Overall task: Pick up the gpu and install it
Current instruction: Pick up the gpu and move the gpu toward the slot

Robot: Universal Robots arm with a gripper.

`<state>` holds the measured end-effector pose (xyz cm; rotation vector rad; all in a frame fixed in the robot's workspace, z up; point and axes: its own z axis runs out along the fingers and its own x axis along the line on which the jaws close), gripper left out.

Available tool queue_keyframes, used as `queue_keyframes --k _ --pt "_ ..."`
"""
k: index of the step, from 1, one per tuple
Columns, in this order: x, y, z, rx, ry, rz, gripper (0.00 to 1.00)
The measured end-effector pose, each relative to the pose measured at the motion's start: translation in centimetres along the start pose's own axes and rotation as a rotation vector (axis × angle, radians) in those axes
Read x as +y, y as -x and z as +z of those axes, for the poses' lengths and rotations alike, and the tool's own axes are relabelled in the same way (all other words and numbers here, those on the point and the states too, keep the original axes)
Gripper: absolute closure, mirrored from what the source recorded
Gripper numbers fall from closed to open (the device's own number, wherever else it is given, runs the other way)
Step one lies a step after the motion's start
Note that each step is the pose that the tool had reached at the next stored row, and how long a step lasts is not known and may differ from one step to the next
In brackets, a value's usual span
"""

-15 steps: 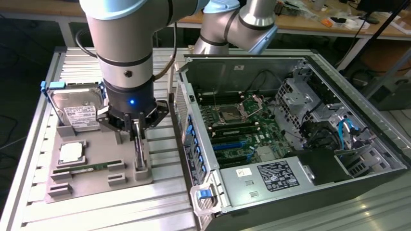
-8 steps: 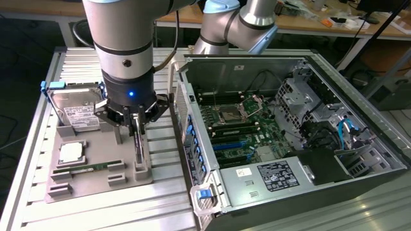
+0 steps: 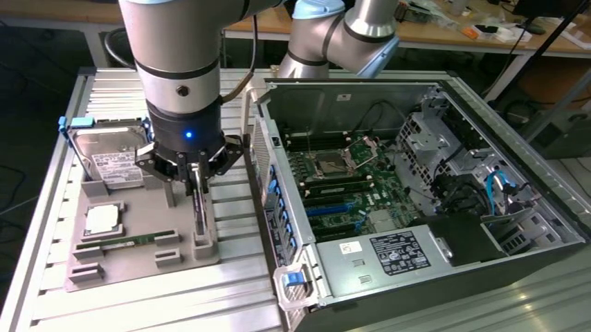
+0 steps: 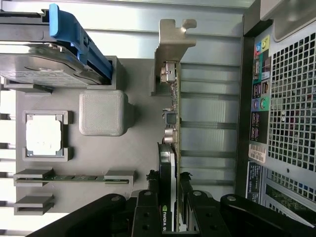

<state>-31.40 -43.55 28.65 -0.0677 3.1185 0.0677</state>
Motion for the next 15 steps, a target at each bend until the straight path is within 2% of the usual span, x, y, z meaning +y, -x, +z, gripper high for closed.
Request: queue_keyframes --k 1,2,4,6,8,15 --pt "0.0 0.0 0.0 0.0 0.0 0.0 0.73" --pt "0.02 0.0 -0.42 0.0 0.0 0.0 0.73" --pt "0.07 0.0 -1.7 -0.0001 0.0001 0.0 0.73" --pt "0.15 0.1 -3.49 -0.0001 0.0001 0.0 0.73" --pt "0.19 0.1 -4.47 0.0 0.0 0.0 0.73" --pt "0.19 0.1 -4.52 0.0 0.0 0.0 0.73"
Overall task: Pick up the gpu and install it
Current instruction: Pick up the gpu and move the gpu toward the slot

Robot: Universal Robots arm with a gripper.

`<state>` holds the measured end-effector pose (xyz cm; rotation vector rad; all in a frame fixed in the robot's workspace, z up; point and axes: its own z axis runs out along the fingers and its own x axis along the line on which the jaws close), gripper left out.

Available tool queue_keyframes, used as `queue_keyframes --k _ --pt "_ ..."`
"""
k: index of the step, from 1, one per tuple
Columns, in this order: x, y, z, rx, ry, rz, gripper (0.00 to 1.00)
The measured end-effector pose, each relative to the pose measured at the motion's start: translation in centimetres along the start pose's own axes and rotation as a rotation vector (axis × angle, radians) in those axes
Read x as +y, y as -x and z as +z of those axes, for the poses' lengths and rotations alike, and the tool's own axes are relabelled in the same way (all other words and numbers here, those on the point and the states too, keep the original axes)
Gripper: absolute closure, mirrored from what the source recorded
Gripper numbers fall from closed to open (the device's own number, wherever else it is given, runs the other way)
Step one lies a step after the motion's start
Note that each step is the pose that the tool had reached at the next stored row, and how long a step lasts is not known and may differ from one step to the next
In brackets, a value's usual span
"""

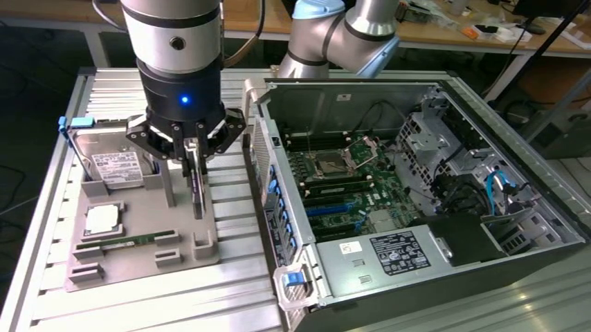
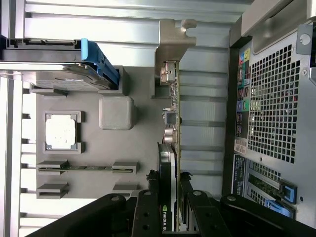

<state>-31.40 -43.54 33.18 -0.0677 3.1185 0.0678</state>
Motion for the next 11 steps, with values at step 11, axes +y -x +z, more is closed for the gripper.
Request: queue_keyframes --k 11 --pt "0.03 0.02 -0.71 0.0002 -0.0002 0.0 0.73"
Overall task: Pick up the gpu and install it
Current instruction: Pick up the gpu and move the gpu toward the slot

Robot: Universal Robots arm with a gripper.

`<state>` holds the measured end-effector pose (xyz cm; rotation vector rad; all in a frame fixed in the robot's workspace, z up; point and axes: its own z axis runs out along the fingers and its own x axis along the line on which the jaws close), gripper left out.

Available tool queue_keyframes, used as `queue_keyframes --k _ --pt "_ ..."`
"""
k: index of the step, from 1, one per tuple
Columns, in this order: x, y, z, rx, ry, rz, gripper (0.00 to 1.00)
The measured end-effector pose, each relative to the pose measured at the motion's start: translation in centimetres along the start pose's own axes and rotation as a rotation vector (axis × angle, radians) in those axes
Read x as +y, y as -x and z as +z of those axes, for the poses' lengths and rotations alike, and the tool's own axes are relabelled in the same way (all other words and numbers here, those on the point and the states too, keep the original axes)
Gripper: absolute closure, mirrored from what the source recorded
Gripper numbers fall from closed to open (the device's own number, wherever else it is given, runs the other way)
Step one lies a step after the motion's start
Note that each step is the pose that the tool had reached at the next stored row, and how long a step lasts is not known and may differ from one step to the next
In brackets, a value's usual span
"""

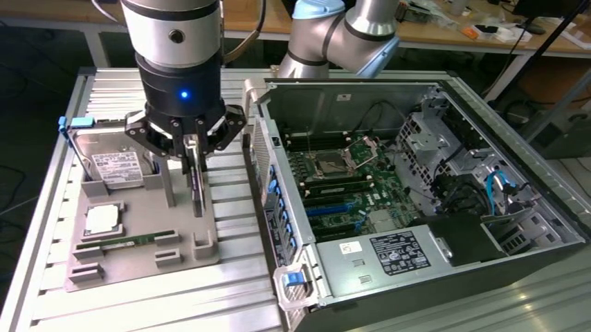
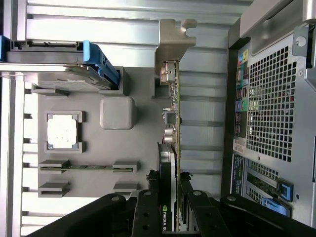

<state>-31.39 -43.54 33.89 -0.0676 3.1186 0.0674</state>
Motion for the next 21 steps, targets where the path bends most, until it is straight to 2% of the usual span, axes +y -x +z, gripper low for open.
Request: queue_keyframes --k 4,11,15,21 --pt "0.04 0.0 -1.03 -0.0001 -0.0001 0.0 0.73" --pt "0.14 0.1 -3.3 0.0 -0.002 0.0 0.73" --pt "0.21 0.1 -4.95 0.0001 -0.0037 0.0 0.73" --pt "0.28 0.1 -6.69 0.0002 -0.0057 0.0 0.73"
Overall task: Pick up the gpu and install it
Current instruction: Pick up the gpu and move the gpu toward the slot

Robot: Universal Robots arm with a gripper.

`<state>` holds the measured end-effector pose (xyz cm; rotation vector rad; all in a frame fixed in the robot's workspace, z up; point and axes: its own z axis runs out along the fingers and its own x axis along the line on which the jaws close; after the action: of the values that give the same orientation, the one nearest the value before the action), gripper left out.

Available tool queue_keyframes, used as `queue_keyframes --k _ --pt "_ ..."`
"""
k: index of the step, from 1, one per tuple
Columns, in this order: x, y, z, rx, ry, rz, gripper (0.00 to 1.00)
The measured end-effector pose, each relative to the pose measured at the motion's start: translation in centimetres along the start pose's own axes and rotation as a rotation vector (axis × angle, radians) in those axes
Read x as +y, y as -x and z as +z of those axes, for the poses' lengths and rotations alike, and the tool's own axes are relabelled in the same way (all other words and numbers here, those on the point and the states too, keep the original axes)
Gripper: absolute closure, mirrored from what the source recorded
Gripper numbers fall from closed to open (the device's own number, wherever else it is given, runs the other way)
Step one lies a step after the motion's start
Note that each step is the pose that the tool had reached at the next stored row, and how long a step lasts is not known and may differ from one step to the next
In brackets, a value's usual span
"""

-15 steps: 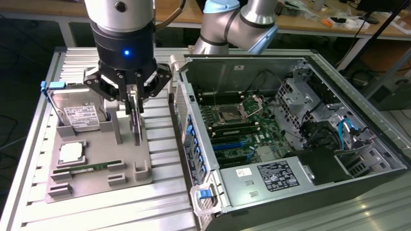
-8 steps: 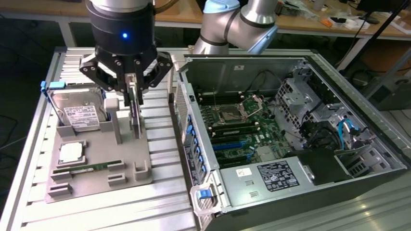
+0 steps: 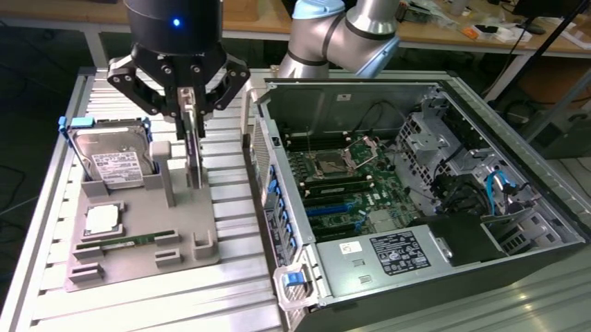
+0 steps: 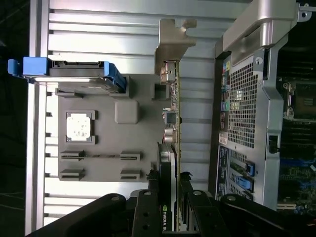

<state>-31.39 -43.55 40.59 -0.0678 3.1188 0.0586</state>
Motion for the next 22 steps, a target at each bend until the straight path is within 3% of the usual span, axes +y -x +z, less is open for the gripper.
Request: queue_keyframes --k 8,14,22 --pt "0.07 0.0 -1.92 0.0 -0.0008 0.0 0.73" --pt "0.08 0.2 -1.96 0.0002 -0.0009 0.0 0.73" --pt "0.0 1.7 -1.91 0.0 -0.0008 0.0 0.73"
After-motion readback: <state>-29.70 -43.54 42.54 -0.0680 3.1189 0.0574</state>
